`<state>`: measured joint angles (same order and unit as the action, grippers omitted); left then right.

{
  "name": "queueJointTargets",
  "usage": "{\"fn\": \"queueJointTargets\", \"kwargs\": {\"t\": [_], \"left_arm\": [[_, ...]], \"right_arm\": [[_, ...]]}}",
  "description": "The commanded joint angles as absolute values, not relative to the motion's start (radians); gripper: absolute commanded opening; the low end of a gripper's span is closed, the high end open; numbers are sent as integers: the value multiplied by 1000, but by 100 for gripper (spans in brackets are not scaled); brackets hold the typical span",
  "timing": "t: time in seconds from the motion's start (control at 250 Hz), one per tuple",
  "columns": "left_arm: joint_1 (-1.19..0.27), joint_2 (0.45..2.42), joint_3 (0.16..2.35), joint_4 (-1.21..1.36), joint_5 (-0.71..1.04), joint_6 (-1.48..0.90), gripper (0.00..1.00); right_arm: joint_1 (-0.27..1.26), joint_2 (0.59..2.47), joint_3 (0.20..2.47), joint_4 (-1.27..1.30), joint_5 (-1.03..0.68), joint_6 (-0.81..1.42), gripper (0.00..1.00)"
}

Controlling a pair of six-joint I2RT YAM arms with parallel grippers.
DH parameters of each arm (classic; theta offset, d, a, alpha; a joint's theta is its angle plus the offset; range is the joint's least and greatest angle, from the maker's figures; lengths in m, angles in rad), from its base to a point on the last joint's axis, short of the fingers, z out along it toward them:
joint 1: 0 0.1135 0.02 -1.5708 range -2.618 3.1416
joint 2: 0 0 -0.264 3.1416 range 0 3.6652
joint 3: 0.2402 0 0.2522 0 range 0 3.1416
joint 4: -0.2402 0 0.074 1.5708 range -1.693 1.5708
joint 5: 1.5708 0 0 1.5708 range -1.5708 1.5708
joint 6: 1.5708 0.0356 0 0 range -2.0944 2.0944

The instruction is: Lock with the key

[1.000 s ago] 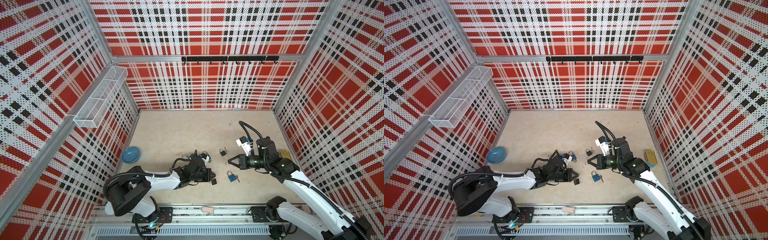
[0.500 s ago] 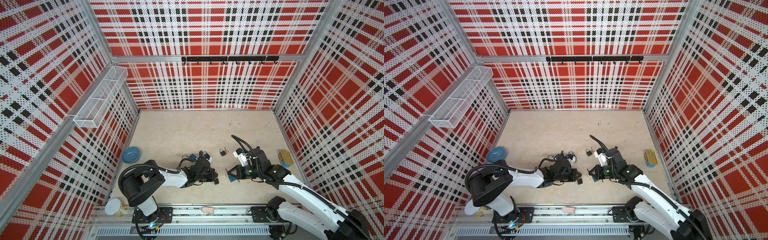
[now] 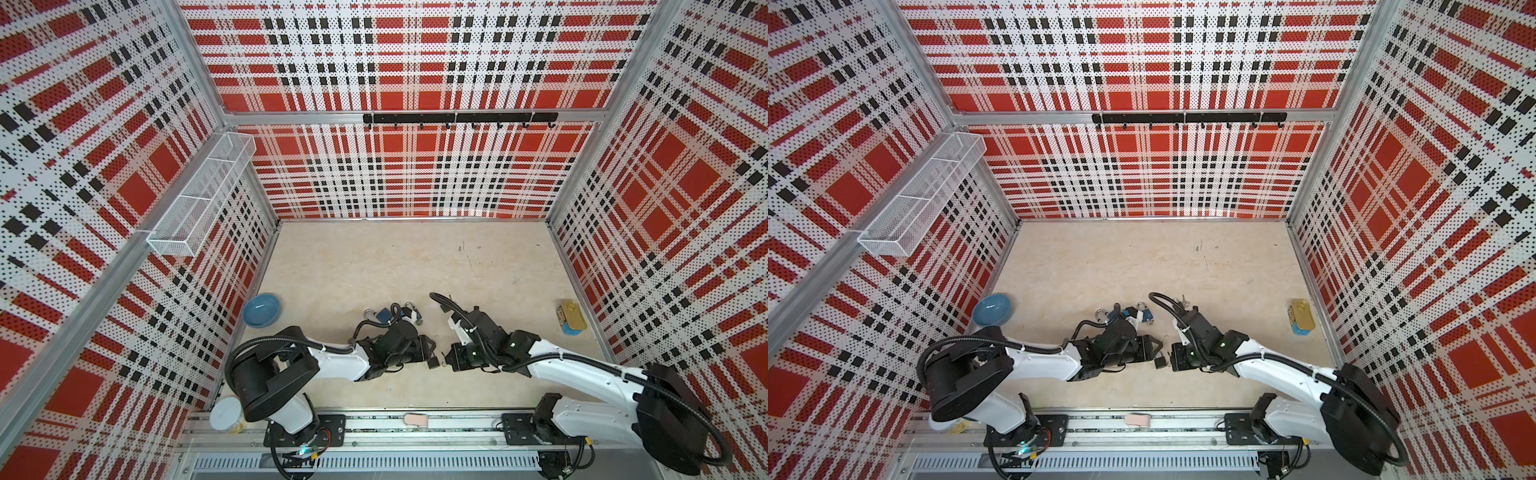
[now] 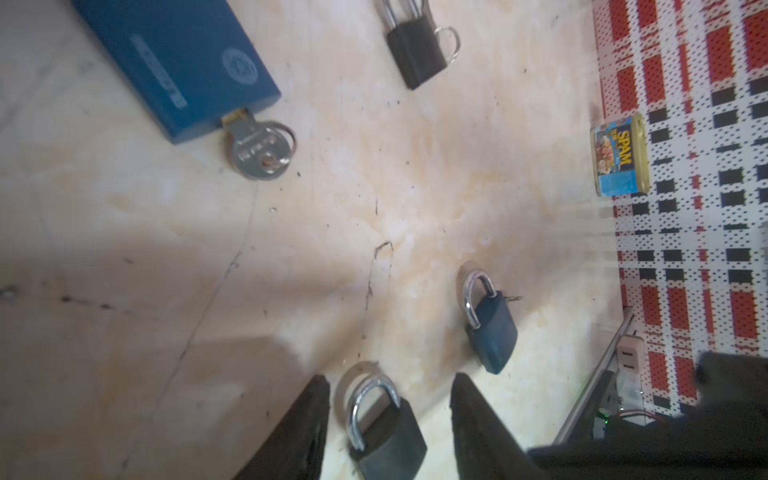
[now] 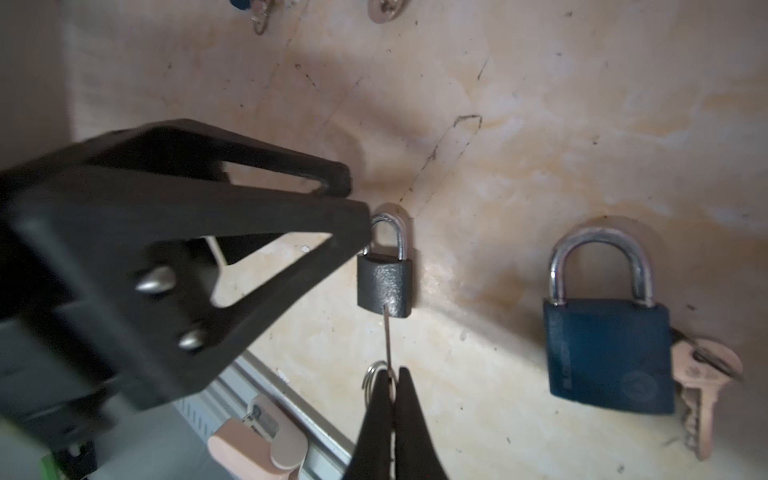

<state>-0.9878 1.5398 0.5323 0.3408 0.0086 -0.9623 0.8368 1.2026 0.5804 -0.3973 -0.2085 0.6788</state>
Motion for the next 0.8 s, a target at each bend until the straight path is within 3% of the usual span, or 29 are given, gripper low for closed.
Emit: {"fn": "queueJointTargets", "kwargs": {"t": [0.0, 0.484, 0.584, 0.796], "left_arm": [[-990, 1451, 492, 344, -86, -986, 51], [-853, 1006, 376, 106, -186, -957, 54], [-824, 937, 351, 73, -187, -957, 54], [-792, 839, 327, 4, -192, -953, 54]], "right_arm": [[843, 1246, 602, -322, -129, 722, 0], [866, 1398, 618, -247, -101, 779, 0], [871, 1396, 625, -266, -84, 778, 11], [884, 1349, 661, -351, -32, 759, 25]]}}
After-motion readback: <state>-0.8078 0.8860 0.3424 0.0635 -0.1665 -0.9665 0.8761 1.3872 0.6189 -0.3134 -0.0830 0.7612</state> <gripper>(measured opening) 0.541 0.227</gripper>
